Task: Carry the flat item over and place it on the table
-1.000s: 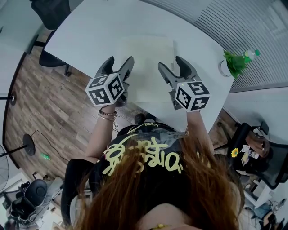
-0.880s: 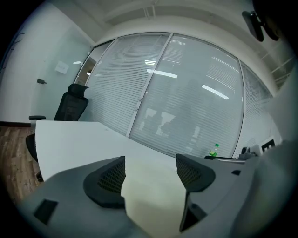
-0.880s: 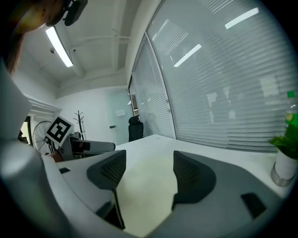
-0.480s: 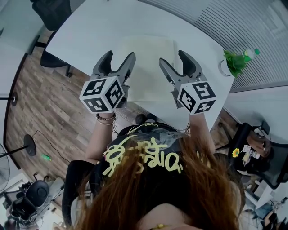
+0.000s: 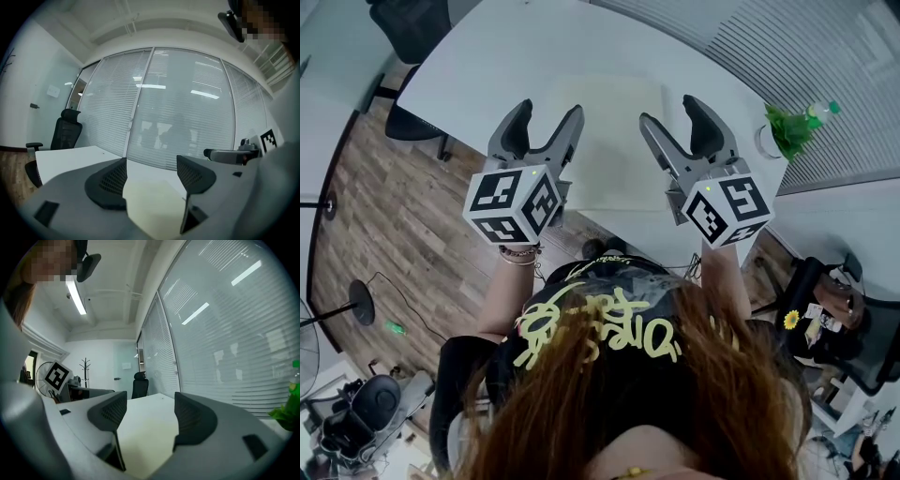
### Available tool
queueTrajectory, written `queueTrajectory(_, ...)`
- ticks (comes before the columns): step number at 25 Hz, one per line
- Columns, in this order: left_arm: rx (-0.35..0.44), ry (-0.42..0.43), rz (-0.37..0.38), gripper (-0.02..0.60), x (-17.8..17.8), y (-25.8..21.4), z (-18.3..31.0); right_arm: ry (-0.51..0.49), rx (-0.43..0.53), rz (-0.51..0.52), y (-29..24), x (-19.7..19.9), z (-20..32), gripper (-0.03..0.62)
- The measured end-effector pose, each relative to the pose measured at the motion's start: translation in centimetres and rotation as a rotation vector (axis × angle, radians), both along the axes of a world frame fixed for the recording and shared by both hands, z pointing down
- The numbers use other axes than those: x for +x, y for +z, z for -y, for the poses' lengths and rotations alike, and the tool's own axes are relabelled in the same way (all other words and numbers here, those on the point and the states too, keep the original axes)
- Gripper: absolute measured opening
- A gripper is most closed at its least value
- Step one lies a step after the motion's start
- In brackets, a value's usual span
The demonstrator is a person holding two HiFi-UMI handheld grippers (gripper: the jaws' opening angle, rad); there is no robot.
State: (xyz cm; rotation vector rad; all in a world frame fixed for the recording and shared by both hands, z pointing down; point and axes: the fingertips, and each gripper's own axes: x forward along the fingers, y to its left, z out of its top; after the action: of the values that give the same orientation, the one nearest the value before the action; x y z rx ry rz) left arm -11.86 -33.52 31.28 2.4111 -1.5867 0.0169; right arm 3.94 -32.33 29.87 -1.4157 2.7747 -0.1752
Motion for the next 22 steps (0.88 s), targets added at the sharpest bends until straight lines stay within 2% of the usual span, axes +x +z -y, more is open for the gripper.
queueTrajectory(8,0.043,0.004,-0.009,0.331,-0.2,-1.7,-0.6,-0.016,0.038,0.023,-1.8,0.0,-0.7,0.307)
queueTrajectory(12,0.065,0.018,-0.001,0.293,0.2,-2.2,-1.0,-0.031,0.045,0.037,-2.5,-0.3,-1.3,0.305)
queueTrajectory(17,0.086,0.023,0.007,0.239,0.3,-2.8,-1.1,-0.026,0.068,0.042,-3.3,0.0,-1.5,0.247)
queueTrajectory(19,0.095,0.024,0.018,0.205,0.4,-3.0,-1.2,-0.023,0.076,0.042,-3.5,0.0,-1.6,0.195)
queueTrajectory(22,0.097,0.021,0.034,0.175,0.3,-3.0,-1.2,-0.027,0.077,0.035,-3.5,-0.2,-1.7,0.184)
